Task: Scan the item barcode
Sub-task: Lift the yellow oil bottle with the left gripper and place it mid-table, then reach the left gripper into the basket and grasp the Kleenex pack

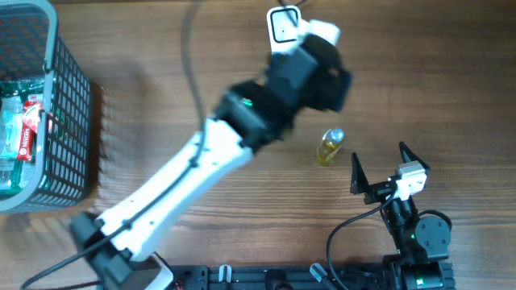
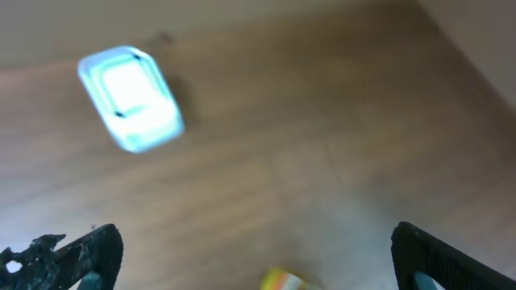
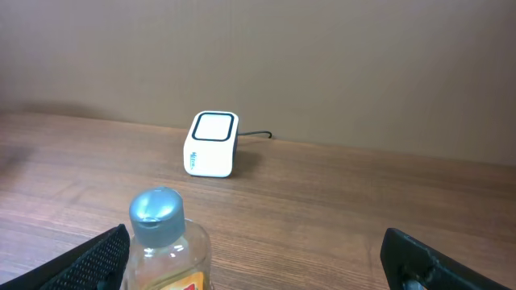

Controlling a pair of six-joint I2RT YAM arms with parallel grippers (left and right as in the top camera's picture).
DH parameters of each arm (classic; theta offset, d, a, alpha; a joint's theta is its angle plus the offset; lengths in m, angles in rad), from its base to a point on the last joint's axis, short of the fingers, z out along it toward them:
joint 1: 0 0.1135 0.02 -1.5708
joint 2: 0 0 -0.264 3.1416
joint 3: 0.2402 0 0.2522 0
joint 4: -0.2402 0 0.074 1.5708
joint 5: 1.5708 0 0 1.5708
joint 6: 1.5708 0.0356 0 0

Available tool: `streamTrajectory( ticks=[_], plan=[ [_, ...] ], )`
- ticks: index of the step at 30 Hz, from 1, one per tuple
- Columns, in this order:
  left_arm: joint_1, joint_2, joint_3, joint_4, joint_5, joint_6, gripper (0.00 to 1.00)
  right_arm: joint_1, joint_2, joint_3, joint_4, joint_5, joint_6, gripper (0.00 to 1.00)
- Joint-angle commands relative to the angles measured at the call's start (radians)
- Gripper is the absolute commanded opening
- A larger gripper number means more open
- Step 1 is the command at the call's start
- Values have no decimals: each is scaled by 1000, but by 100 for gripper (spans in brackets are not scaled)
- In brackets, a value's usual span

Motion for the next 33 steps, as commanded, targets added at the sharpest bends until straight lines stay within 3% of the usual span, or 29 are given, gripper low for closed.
streamTrajectory(
  ticks=[1, 5, 10, 17, 24, 33],
  plan=[
    [173, -71, 8, -9, -90, 69, 100, -3, 1, -3, 3, 13, -13, 100],
    [402, -169, 8, -43, -105, 91, 100, -3, 1, -3, 3, 13, -13, 100],
    [805, -267, 8, -40, -107, 91, 100, -3, 1, -3, 3, 13, -13, 100],
    [1298, -207, 3, -158, -29, 85, 100, -3, 1, -3, 3, 13, -13, 100],
    [1462, -20, -35, -261, 78, 57, 100, -3, 1, -3, 3, 13, -13, 100],
    [1468, 238, -37, -325, 186, 152, 94, -3, 1, -3, 3, 13, -13, 100]
  ],
)
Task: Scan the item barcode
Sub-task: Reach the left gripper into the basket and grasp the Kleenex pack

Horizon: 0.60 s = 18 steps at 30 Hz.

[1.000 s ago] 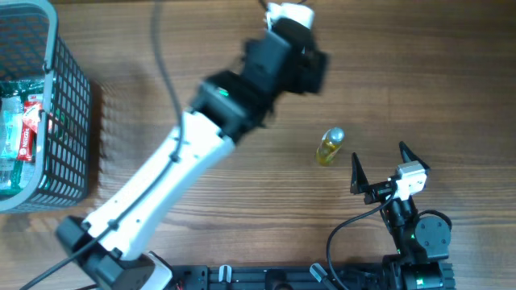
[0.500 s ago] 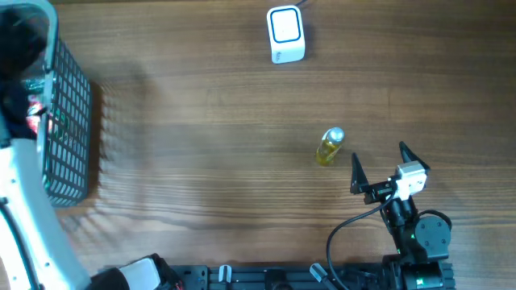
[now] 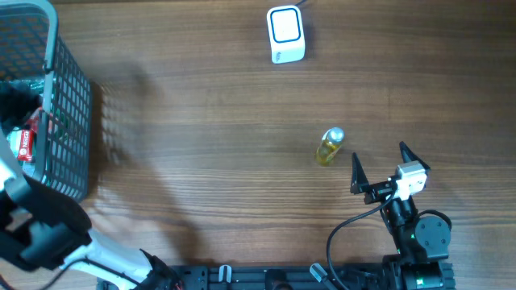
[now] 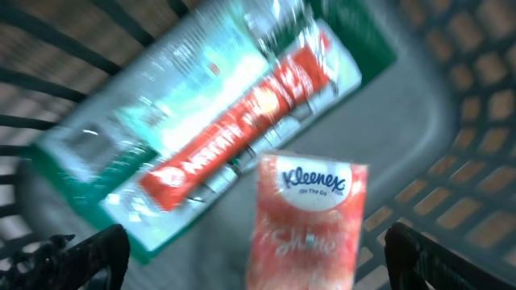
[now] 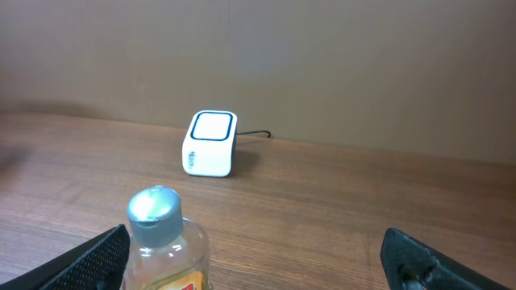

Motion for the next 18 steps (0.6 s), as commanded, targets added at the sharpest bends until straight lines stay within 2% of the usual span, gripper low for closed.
streamTrajectory(
  ticks=[1, 4, 8, 11, 14, 18],
  plan=[
    [3, 67, -6, -10, 68, 69, 94, -3, 0, -3, 3, 10, -13, 100],
    [3, 113, -6, -10, 148, 116, 98, -3, 0, -3, 3, 10, -13, 100],
    [3, 134, -18, -6, 153, 116, 98, -3, 0, -3, 3, 10, -13, 100],
    [3, 135, -60, 24, 153, 115, 95, -3, 0, -3, 3, 10, -13, 100],
    [3, 131, -67, 32, 153, 114, 81, -3, 0, -3, 3, 10, -13, 100],
    [4, 111, -67, 40, 153, 114, 87, -3, 0, -3, 3, 10, -13, 100]
  ],
)
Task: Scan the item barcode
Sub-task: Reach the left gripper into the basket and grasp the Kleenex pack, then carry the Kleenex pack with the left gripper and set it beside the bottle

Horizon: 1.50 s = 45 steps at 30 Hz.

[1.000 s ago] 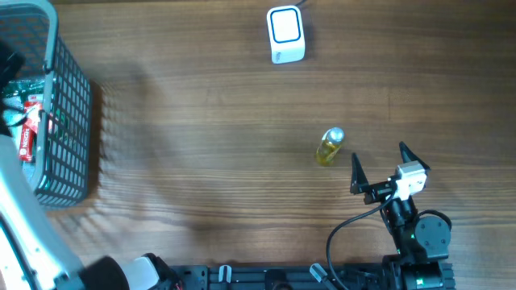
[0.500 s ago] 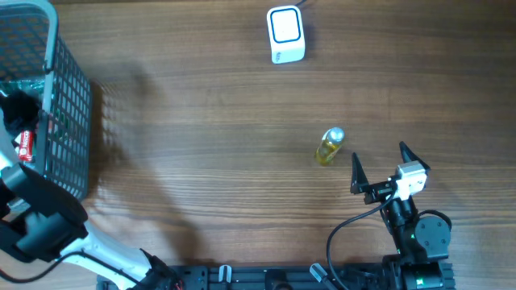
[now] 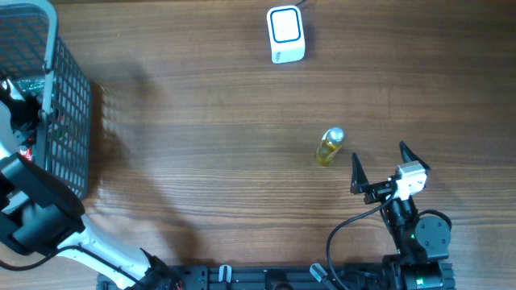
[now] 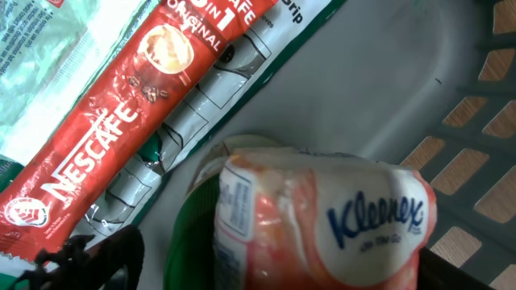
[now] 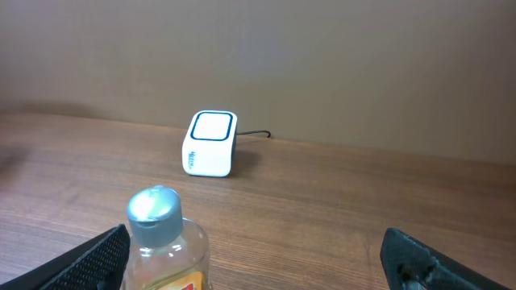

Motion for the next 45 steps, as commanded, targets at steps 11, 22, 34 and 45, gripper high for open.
streamTrajectory(
  ticks=[11, 22, 34, 45],
  plan=[
    [4, -4, -43, 14, -4, 11, 79, -3, 0, -3, 3, 10, -13, 100],
    [5, -34, -61, 76, -3, 11, 58, -3, 0, -3, 3, 10, -13, 100],
    [2, -435, 234, 86, 55, -118, 58, -3, 0, -3, 3, 10, -14, 100],
    [-540, -595, 232, -159, 43, -207, 54, -3, 0, -3, 3, 10, -14, 100]
  ],
)
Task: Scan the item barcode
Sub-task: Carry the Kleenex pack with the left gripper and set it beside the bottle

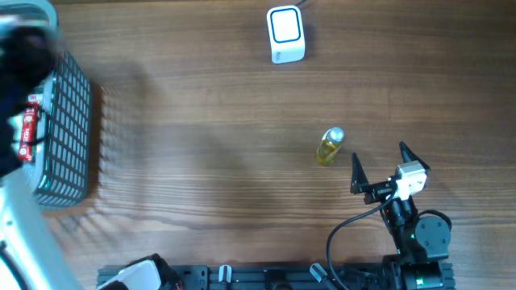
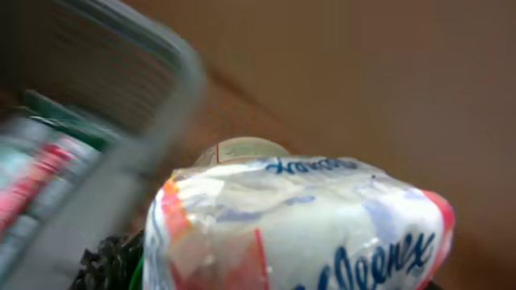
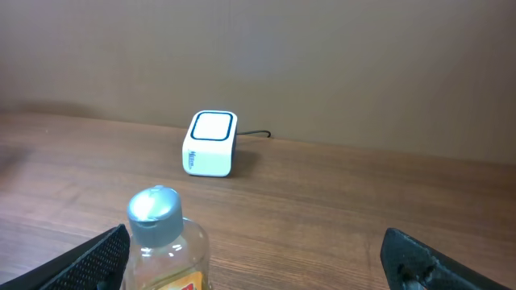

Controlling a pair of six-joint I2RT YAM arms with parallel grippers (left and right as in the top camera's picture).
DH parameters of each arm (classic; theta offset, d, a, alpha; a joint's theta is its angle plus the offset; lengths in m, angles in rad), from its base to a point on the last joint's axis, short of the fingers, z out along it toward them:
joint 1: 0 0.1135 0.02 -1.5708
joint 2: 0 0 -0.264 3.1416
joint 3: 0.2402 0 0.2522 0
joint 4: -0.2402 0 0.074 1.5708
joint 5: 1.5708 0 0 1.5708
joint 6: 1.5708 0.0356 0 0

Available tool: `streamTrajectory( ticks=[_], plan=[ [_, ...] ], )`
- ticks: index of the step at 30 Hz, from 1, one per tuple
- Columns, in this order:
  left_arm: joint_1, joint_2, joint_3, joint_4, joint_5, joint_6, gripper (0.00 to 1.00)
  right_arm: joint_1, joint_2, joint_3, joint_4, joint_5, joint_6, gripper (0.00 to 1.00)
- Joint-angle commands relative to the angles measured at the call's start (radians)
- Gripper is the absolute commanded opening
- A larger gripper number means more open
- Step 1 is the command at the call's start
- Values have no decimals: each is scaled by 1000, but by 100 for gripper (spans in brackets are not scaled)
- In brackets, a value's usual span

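A Kleenex tissue pack [image 2: 306, 225], white with orange-red and blue print, fills the lower left wrist view. My left gripper [image 2: 274, 278] is shut on it, held above the rim of the grey basket [image 2: 153, 105]. One dark finger [image 2: 105, 262] shows at the pack's left; the other is hidden. Overhead, the left arm is a blur over the basket [image 1: 68, 121] at far left. The white scanner [image 1: 285, 34] stands at the back, also visible from the right wrist [image 3: 211, 143]. My right gripper [image 1: 378, 153] rests open at the front right.
A small yellow bottle with a grey cap [image 1: 330, 147] stands just left of the right gripper and sits close between its fingers' line in the right wrist view [image 3: 165, 242]. Red and green sachets [image 1: 31, 129] lie in the basket. A wall rises behind the scanner.
My left gripper was down inside the basket, closed round the Kleenex pack lying on the sachets. It now holds the pack up above the basket's rim. The right arm and bottle are unmoved.
My left arm was stretched over the table's middle near the scanner, gripper open and empty. It was then over the basket, looking down on the Kleenex pack, then low on the pack itself. It now has the pack raised out of the basket.
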Motion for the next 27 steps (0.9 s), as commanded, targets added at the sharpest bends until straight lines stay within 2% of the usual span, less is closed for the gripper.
streamTrajectory(
  ticks=[1, 6, 10, 14, 19, 24, 27],
  plan=[
    [-292, 49, -7, -56, -88, -20, 55, -3, 0, -3, 3, 9, -13, 100],
    [-626, 206, -76, -54, -158, -20, 56, -3, 0, -3, 3, 10, -13, 100],
    [-762, 360, -131, -36, -158, -74, 55, -3, 0, -3, 3, 10, -13, 100],
    [-895, 534, -189, 104, -159, -159, 57, -3, 0, -3, 3, 10, -13, 100],
    [-1005, 636, -191, 226, -257, -253, 55, -3, 0, -3, 3, 10, -13, 100],
    [-1057, 663, -191, 246, -290, -252, 65, -3, 0, -3, 3, 10, -13, 100],
    [-1067, 701, -192, 247, -290, -253, 66, -3, 0, -3, 3, 10, -13, 100]
  ],
)
